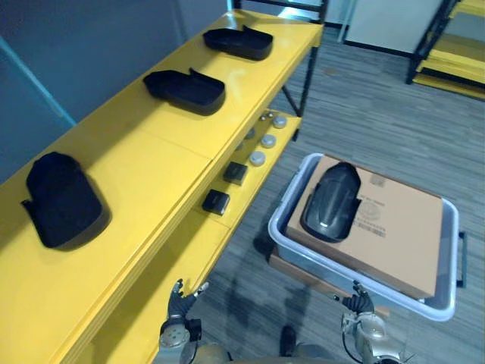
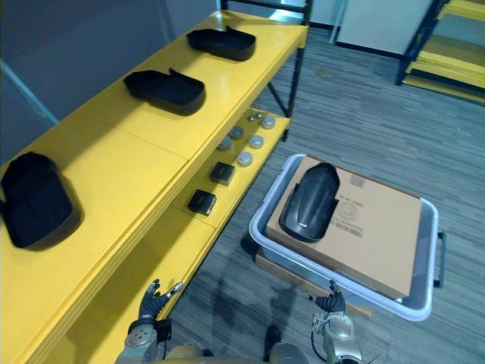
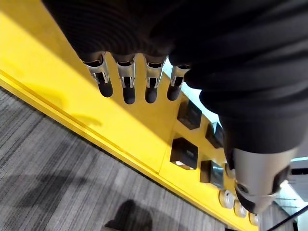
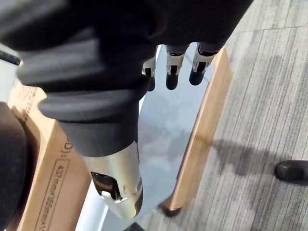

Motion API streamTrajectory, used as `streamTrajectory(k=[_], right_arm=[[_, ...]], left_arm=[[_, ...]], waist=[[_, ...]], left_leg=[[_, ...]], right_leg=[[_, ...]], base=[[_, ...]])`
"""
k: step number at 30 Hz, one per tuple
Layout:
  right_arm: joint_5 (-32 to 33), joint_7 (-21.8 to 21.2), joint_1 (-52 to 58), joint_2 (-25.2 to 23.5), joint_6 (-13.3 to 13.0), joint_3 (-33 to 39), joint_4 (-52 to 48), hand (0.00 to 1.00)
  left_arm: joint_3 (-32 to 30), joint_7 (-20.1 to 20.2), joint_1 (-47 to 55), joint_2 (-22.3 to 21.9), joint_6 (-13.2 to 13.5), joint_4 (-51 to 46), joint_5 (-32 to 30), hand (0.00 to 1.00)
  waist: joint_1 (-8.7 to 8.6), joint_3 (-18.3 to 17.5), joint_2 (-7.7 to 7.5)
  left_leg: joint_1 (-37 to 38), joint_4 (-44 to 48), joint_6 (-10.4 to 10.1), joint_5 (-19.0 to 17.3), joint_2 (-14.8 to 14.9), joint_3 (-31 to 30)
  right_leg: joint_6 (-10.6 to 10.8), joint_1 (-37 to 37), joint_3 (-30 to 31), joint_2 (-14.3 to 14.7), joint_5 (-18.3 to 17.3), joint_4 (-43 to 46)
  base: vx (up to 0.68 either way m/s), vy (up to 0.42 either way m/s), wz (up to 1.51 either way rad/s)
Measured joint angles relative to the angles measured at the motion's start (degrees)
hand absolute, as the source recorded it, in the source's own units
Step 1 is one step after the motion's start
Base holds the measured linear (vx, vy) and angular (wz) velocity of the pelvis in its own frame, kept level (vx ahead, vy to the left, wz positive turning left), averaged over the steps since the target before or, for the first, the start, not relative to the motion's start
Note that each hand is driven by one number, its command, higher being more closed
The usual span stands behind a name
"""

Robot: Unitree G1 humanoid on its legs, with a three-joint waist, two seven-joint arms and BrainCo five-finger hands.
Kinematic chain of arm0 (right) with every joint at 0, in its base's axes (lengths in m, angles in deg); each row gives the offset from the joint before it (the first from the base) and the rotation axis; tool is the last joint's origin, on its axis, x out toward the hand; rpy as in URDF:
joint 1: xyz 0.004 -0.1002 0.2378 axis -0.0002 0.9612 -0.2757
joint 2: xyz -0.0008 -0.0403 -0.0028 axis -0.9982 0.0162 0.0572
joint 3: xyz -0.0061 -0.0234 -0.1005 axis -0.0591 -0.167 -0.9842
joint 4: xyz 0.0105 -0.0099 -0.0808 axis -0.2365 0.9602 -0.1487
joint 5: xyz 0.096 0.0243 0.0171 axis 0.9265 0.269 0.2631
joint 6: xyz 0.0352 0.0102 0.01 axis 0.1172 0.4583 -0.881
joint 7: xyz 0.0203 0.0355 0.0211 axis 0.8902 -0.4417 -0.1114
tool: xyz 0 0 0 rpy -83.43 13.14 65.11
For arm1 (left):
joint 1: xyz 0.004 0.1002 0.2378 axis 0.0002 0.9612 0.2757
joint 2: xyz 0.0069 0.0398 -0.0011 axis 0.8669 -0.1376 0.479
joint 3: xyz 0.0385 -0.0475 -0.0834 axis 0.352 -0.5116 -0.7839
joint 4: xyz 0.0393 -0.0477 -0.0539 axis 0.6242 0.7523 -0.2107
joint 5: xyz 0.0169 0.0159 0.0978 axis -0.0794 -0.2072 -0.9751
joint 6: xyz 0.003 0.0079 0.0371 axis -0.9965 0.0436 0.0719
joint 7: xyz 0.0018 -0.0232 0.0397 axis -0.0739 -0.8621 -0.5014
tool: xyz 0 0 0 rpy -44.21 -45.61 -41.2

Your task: Walk over and take plastic housings, then place them on the shelf

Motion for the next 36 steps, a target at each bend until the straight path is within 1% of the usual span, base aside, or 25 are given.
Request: streamTrajectory(k=[1,2,3,4,6,7,9,11,14,16,17,18,19,20,21,22,24,26,28,31,34,36], right_arm=[[0.03,0.14,0.24,0.41,-0.03,-0.02,0.26,0.00],[0.03,0.16,1.21,-0.64,0.08,-0.53,0.31,0.00],[0.02,0.17,1.49,-1.16,0.08,-0.62,0.31,0.00],[0.00,0.19,2.05,-1.97,0.17,-0.62,0.34,0.00],[0.00,0.20,3.22,-2.77,0.21,-0.62,0.32,0.00],[0.00,0.20,3.50,-2.97,0.21,-0.62,0.31,0.00],[0.02,0.20,3.91,-2.98,0.20,-0.50,0.30,0.00],[0.02,0.26,4.90,-2.90,0.20,-0.16,0.30,0.00],[0.15,0.26,5.34,-2.95,0.18,0.67,0.31,0.00],[0.70,0.65,6.13,-2.75,0.09,1.17,0.30,0.00],[1.28,1.05,6.78,-2.79,0.09,1.36,0.30,0.00],[1.29,1.07,6.93,-2.83,0.08,1.50,0.29,0.00],[1.33,1.18,6.81,-3.68,0.06,3.27,0.29,0.00],[1.57,1.31,7.44,-3.46,-0.02,4.89,0.03,0.00],[1.81,1.46,7.98,-3.06,-0.01,5.99,0.11,0.00],[2.19,1.86,7.95,-3.14,0.10,6.18,-0.29,0.00],[2.40,2.18,7.71,-3.32,0.03,7.83,-0.74,0.00],[2.92,2.50,7.79,-3.54,0.03,12.40,-1.52,0.00],[3.96,3.27,7.72,-3.33,-0.05,15.58,-3.27,0.00],[5.34,5.00,7.47,-2.04,-0.17,19.93,-6.81,0.00],[5.77,6.54,7.19,-0.87,-0.50,21.24,-10.52,0.00],[5.74,7.88,7.10,-0.36,-0.58,21.31,-16.22,0.00]], left_arm=[[0.11,0.02,-0.06,0.13,-0.05,0.17,0.19,0.00],[0.09,-0.01,0.07,0.42,0.03,0.04,0.74,0.00],[-0.01,-0.02,-0.02,0.69,0.03,0.06,1.04,0.00],[-0.13,-0.03,-0.31,1.42,0.02,0.13,1.13,0.00],[-0.12,-0.02,-0.19,1.51,0.02,0.18,1.12,0.00],[-0.06,0.00,0.07,1.72,0.04,0.88,1.12,0.00],[0.35,0.03,-0.02,1.91,-0.15,2.14,1.11,0.00],[0.42,0.04,0.03,1.91,-0.32,2.65,1.10,0.00],[0.45,0.03,-0.49,1.93,-0.34,3.79,1.10,0.00],[0.46,0.03,-0.89,1.86,-0.38,4.53,1.09,0.00],[0.44,0.03,-0.92,1.88,-0.38,4.60,1.08,0.00],[0.43,0.03,-0.95,1.90,-0.37,4.62,1.08,0.00],[0.42,0.10,-0.87,1.86,-0.26,5.11,1.06,0.00],[0.53,0.12,-0.59,1.58,-0.31,5.47,1.06,0.00],[0.52,0.09,-0.56,1.56,-0.36,6.01,1.05,0.00],[0.54,0.06,-0.27,2.04,-0.42,6.13,1.04,0.00],[0.92,0.03,0.20,2.74,-0.46,6.15,1.02,0.00],[0.97,0.18,1.00,2.73,-0.48,6.14,1.01,0.00],[0.97,0.21,1.66,3.02,-0.49,6.14,0.98,0.00],[0.97,0.28,1.69,3.06,-0.49,6.02,0.79,0.00],[0.97,0.33,1.75,3.06,-0.47,5.73,0.56,0.00],[0.98,0.38,2.05,3.06,-0.44,5.67,0.56,0.00]], waist=[[0.73,0.27,1.16],[0.76,0.05,1.18],[0.52,0.21,0.88],[0.37,0.36,0.19],[0.54,-0.06,-0.77],[0.49,-0.33,-0.99],[0.36,-0.54,-1.24],[-0.07,-0.91,-1.26],[-1.18,-1.79,-0.97],[-1.22,-3.18,-0.73],[-1.17,-4.01,-0.79],[-1.14,-4.05,-0.90],[-1.12,-3.48,-2.60],[-1.46,-4.49,-1.26],[-1.42,-4.81,-1.14],[-1.04,-5.06,-0.99],[-1.15,-4.72,-1.57],[-1.12,-4.80,-2.26],[-1.16,-4.85,-2.51],[-1.16,-4.85,-2.52],[-1.19,-4.85,-2.51],[-1.28,-4.87,-2.49]], left_leg=[[1.07,-2.25,2.85,1.99,0.06,0.74],[1.83,-3.39,2.96,1.85,-0.48,2.43],[2.05,-3.34,3.31,1.64,-0.72,2.94],[3.05,-3.66,3.84,1.33,-1.32,3.81],[5.10,-6.30,4.29,1.58,-2.09,5.62],[5.94,-7.43,5.06,2.06,-2.38,6.10],[7.62,-9.03,5.72,2.47,-2.77,6.87],[8.50,-9.44,5.77,2.50,-2.97,6.73],[9.27,-9.42,5.76,2.50,-2.99,6.16],[9.84,-8.99,5.75,2.51,-3.04,6.16],[9.60,-7.41,5.72,2.50,-3.19,6.23],[8.91,-5.21,5.67,2.50,-3.36,6.29],[6.39,-3.36,5.84,0.74,-4.41,5.95],[7.70,-11.18,3.63,5.83,-3.00,4.92],[8.27,-12.08,4.68,5.68,-3.22,4.84],[8.69,-12.61,5.14,6.00,-3.49,5.53],[8.73,-12.22,5.14,6.00,-3.82,5.63],[9.25,-12.21,5.13,6.00,-3.82,5.62],[9.54,-12.21,5.14,5.99,-3.78,5.63],[9.56,-12.24,5.14,5.99,-3.75,5.63],[9.57,-12.26,5.15,6.00,-3.59,5.63],[9.54,-12.51,5.30,6.09,-3.47,5.60]], right_leg=[[1.02,0.33,1.74,0.62,0.32,-0.36],[1.45,1.42,1.89,-0.14,0.42,-1.35],[1.84,1.60,1.66,-0.60,0.79,-1.43],[2.62,1.68,1.99,-1.36,0.96,-1.44],[2.76,1.86,1.55,-2.24,0.95,-1.64],[2.85,2.11,0.93,-2.51,1.00,-2.04],[3.23,2.74,0.49,-2.70,1.23,-2.89],[3.57,3.76,-0.34,-2.75,1.46,-4.03],[3.64,4.54,-1.15,-2.67,1.52,-4.38],[3.62,4.82,-1.14,-2.71,1.53,-4.35],[3.57,4.93,-1.14,-3.01,1.58,-4.07],[3.53,5.13,-1.16,-3.72,1.62,-3.74],[3.48,5.93,-0.94,-6.00,1.66,-3.11],[3.59,6.08,-1.82,-5.12,1.63,-3.05],[3.88,6.11,-1.93,-4.87,1.34,-3.06],[4.15,5.70,-2.84,-5.17,1.14,-2.40],[4.15,5.50,-2.66,-5.56,1.16,-1.62],[4.15,5.27,-2.61,-5.52,1.16,-0.72],[4.15,5.33,-2.58,-5.46,1.16,-0.28],[4.16,5.35,-2.60,-5.42,1.16,-0.22],[4.16,5.26,-2.63,-5.23,1.15,-0.27],[4.16,4.95,-2.62,-4.99,1.15,-0.31]], base=[[-0.01,0.175,-0.89],[0.01,0.244,-0.64],[0.08,0.237,-0.28],[0.11,0.218,-0.29],[0.12,0.146,-0.40],[0.11,0.072,-0.27],[0.16,0.056,-0.27],[0.19,0.026,-0.16],[0.17,-0.006,-0.10],[0.17,-0.003,-0.26],[0.13,0.007,-0.22],[0.16,0.069,-0.14],[0.11,0.066,-0.02],[0.12,0.067,-0.05],[0.07,0.010,-0.18],[0.09,0.049,-0.19],[0.03,0.049,-0.06],[0.00,0.000,0.00],[-0.03,-0.029,-0.06],[-0.05,-0.049,-0.04],[-0.08,-0.061,-0.05],[-0.10,-0.068,-0.11]])
